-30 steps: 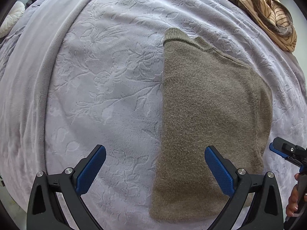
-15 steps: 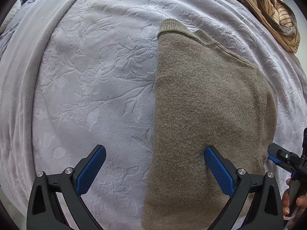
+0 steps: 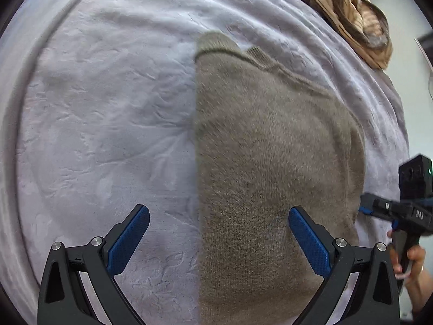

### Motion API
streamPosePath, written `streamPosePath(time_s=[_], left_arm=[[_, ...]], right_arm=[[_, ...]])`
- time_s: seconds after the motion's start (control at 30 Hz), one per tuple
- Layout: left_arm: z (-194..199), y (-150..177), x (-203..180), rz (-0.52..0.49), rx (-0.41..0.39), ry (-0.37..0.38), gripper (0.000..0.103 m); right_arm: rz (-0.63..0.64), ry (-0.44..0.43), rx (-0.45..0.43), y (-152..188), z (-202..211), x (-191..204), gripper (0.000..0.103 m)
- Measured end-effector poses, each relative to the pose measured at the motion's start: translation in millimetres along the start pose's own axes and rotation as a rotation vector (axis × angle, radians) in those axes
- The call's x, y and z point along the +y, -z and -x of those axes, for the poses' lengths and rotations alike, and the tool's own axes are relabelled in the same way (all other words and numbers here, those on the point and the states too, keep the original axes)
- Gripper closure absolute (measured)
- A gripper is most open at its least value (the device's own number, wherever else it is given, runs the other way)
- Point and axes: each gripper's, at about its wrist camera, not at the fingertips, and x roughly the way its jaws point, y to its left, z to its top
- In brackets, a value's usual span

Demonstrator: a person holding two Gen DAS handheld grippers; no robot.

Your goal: Fold small clothes

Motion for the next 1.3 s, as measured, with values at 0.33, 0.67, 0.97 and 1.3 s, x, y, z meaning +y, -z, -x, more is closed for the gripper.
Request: streamPosePath(time_s=[0.33, 0.67, 0.97, 1.3], left_arm=[[-42, -11, -32, -0.046, 0.065, 0.092, 0.0], [-6, -3, -24, 0.023, -0.018, 0.197, 0.054], [62, 23, -22, -0.048, -0.093, 0.239, 0.055], [137, 101, 33, -0.115, -0.117, 0.219, 0.055]], right_arm=[[0.101, -0.118, 0.065, -12, -40, 19, 0.023], [-0.066, -0.211, 0.014, -2, -38, 14, 0.072], [-0.03, -0.338, -0.022, 26, -8, 74, 0.073], [0.034, -0.355, -0.051, 99, -2, 134, 0.073]])
